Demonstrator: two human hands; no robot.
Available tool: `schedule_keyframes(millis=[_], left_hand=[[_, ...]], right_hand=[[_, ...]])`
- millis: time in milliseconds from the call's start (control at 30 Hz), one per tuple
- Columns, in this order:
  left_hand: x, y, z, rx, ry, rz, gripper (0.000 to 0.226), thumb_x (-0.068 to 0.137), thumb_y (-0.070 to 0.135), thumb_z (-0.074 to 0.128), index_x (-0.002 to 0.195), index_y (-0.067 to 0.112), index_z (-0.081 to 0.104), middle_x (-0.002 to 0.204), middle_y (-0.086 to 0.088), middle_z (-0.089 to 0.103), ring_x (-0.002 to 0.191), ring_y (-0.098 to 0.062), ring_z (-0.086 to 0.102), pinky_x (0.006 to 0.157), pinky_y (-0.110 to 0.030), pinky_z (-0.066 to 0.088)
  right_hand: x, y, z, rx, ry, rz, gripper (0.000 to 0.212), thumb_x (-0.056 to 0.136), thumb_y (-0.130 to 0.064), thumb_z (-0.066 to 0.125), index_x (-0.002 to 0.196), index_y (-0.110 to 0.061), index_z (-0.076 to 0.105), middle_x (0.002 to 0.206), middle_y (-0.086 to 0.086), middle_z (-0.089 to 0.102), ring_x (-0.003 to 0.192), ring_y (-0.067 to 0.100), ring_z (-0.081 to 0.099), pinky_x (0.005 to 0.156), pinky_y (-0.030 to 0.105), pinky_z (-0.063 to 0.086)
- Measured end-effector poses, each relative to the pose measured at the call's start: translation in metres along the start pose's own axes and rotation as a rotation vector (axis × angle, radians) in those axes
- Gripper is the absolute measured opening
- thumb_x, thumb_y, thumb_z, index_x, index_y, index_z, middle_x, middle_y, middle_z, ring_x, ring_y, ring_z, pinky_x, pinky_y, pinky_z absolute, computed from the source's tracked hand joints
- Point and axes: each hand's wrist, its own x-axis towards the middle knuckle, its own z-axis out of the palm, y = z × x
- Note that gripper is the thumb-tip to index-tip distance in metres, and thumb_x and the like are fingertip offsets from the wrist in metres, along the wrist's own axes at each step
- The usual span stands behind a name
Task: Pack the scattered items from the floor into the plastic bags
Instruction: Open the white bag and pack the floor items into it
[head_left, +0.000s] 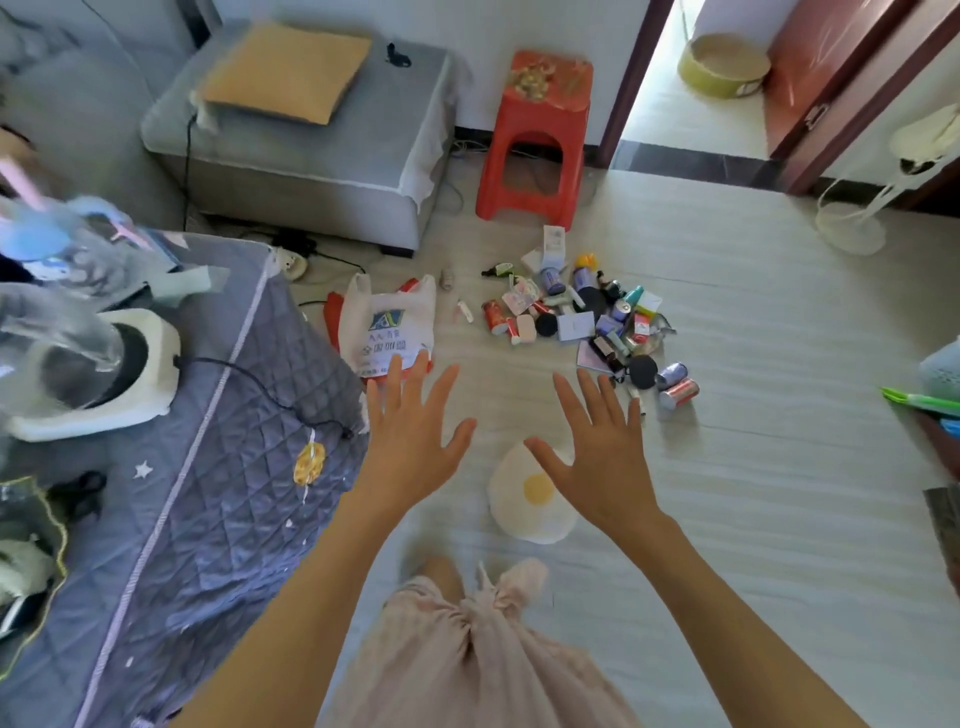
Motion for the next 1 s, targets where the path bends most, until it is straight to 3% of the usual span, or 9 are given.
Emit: schedule_keyframes(millis=[200,333,500,667,833,1000], left_hand=[[0.127,-0.039,-0.013,0.034,-0.096,-0.019,0.082,0.077,0.064,0.015,0.147,0.023,0.017,0.156,-0.008,0.012,0.144,-0.032,-0.004,0.113,-0.053,-0.002],[0.216,-0.064,-0.032,0.074,-0.179,0.040,0.069,0.091,0.052,0.039,0.148,0.025,0.010,0.156,-0.007,0.008,0.144,-0.031,-0.007,0.115,-0.053,-0.002],[0.324,-0.078,-0.060,0.127,-0.210,0.091,0.066,0.093,0.048,0.038,0.148,0.027,0.009,0.157,-0.005,0.001,0.143,-0.030,-0.010,0.114,-0.050,-0.004],[0.395,-0.065,-0.069,0.117,-0.241,0.160,0.063,0.094,0.043,0.040,0.147,0.023,0.014,0.157,-0.005,0.003,0.144,-0.029,-0.009,0.114,-0.048,-0.003],[0.444,-0.047,-0.050,0.101,-0.300,0.187,0.062,0.093,0.045,0.039,0.147,0.024,0.015,0.157,-0.005,0.004,0.144,-0.029,-0.009,0.114,-0.049,-0.003],[0.492,-0.009,-0.022,0.069,-0.291,0.176,0.062,0.093,0.043,0.042,0.147,0.022,0.018,0.157,-0.006,0.006,0.144,-0.030,-0.009,0.114,-0.049,-0.003]], right_hand=[[0.128,-0.008,0.017,-0.009,-0.023,0.017,0.082,0.078,-0.068,0.017,0.147,-0.024,0.019,0.156,0.008,0.018,0.145,0.027,0.009,0.114,0.050,0.002],[0.217,-0.023,0.021,0.013,-0.034,0.095,0.083,0.076,-0.068,0.014,0.148,-0.026,0.011,0.157,0.006,0.013,0.146,0.027,0.007,0.115,0.050,0.004],[0.313,-0.029,0.011,0.037,0.012,0.133,0.079,0.080,-0.066,0.019,0.147,-0.025,0.017,0.155,0.008,0.022,0.145,0.028,0.012,0.114,0.053,0.010],[0.366,-0.008,0.003,0.071,0.035,0.235,0.075,0.083,-0.060,0.033,0.147,-0.022,0.022,0.156,0.008,0.019,0.145,0.027,0.012,0.115,0.052,0.007],[0.399,0.032,-0.003,0.066,0.061,0.292,0.082,0.079,-0.067,0.021,0.147,-0.021,0.018,0.155,0.011,0.021,0.145,0.029,0.013,0.115,0.052,0.007],[0.433,0.090,-0.012,0.082,0.004,0.342,0.084,0.077,-0.069,0.023,0.148,-0.024,0.015,0.156,0.007,0.018,0.145,0.025,0.011,0.115,0.049,0.008]])
